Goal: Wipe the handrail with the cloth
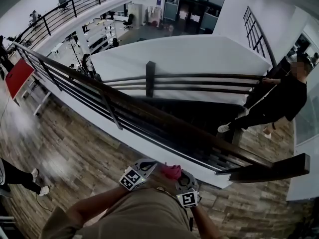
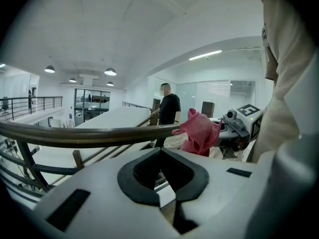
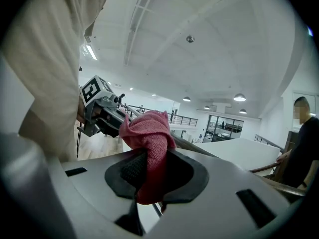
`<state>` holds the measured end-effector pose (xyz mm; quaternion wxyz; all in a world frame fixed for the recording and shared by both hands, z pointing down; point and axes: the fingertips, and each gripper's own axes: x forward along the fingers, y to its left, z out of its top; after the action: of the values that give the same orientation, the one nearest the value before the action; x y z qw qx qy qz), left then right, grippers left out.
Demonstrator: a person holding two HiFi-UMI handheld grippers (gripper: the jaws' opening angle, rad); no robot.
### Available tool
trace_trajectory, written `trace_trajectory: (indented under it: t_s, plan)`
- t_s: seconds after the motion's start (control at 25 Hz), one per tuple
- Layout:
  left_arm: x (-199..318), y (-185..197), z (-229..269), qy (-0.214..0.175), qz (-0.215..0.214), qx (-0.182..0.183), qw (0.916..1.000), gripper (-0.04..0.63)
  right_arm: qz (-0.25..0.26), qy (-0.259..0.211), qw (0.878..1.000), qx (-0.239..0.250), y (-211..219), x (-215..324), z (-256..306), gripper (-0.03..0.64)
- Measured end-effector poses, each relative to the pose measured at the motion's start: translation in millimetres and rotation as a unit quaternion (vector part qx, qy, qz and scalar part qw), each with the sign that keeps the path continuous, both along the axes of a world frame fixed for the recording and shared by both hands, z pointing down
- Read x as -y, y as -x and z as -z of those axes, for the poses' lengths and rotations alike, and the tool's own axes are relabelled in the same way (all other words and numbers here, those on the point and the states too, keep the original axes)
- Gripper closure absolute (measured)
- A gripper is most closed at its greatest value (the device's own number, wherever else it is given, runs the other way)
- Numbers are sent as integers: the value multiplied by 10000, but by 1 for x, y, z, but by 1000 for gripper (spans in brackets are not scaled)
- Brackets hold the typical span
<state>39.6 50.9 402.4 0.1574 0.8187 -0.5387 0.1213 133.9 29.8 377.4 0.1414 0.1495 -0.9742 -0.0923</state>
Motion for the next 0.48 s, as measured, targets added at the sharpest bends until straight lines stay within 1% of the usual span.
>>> trace_trajectory:
  t_s: [0.48]
  plan:
    - [-17,8,3,84,-220,-24,9997,580,-513,8,9987,-66,-8,-1,-3,528]
